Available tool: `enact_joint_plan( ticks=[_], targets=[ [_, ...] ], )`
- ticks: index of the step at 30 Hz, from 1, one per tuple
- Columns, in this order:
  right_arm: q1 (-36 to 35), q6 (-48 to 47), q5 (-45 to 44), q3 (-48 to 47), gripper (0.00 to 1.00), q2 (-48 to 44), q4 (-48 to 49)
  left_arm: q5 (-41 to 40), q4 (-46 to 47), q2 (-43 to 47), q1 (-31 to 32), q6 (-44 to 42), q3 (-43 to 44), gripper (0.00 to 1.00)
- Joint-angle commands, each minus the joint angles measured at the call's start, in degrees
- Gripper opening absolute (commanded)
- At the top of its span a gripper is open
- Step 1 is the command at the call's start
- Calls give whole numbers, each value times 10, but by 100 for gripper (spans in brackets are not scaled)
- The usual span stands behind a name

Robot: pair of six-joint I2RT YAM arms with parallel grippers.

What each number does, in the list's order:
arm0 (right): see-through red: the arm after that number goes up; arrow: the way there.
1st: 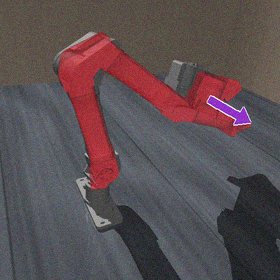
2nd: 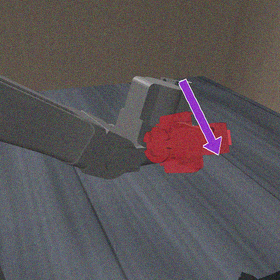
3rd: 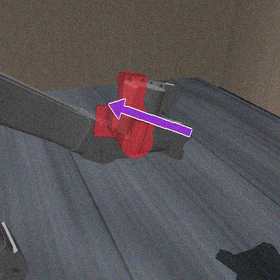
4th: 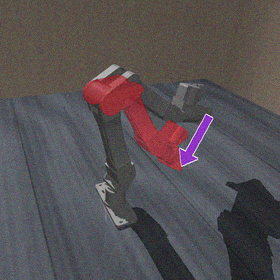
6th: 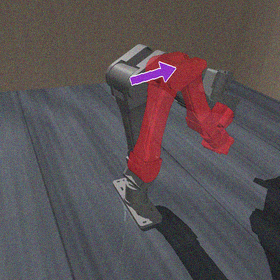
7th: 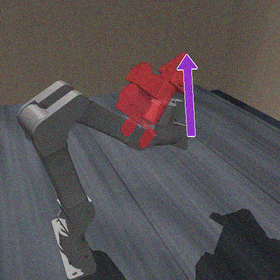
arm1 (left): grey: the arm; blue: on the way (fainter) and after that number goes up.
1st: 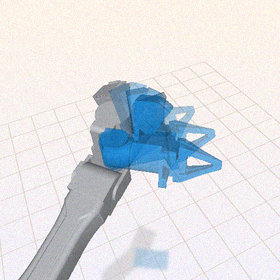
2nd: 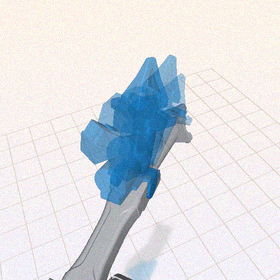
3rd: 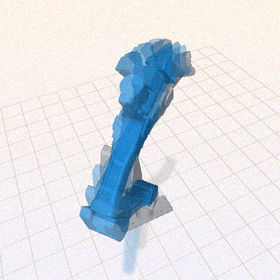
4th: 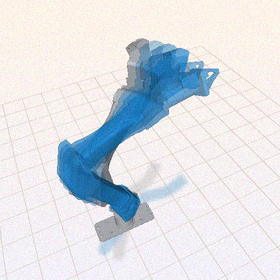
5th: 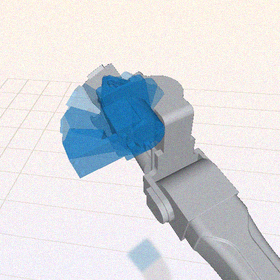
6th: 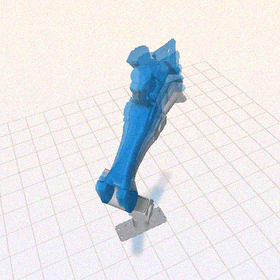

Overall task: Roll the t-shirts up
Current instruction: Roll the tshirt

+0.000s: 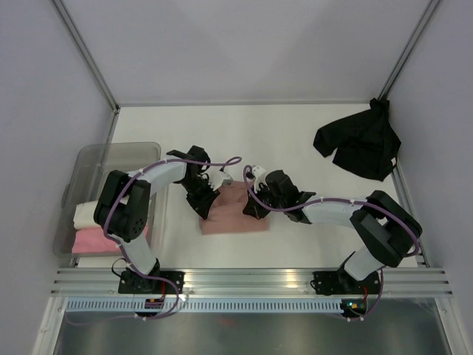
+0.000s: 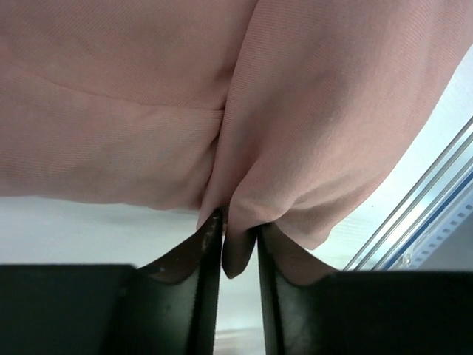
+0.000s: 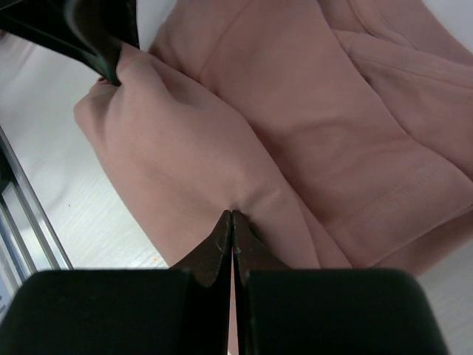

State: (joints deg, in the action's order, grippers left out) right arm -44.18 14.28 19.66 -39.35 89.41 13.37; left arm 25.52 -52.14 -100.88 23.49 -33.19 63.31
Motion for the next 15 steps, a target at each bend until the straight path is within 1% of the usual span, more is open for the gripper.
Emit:
enact_joint_plan(
  ticks=[1, 2, 3, 7, 13, 15],
  targets=[
    [18, 36, 7, 16, 0, 23, 40, -26, 2, 5, -4, -9, 24, 32],
    [25, 43, 13, 18, 0, 24, 44, -27, 0, 6, -5, -9, 29, 36],
    [28, 47, 15, 25, 0, 25, 49, -28, 0, 6, -5, -8, 31, 37],
    [45, 58, 21, 38, 0, 24, 66, -43, -2, 9, -5, -6, 43, 39],
    [52, 60, 28, 38, 0, 29, 63, -42, -2, 58, -12, -28, 62, 42],
    [52, 61, 28, 37, 0, 31, 61, -54, 2, 73, -13, -30, 70, 42]
  ],
)
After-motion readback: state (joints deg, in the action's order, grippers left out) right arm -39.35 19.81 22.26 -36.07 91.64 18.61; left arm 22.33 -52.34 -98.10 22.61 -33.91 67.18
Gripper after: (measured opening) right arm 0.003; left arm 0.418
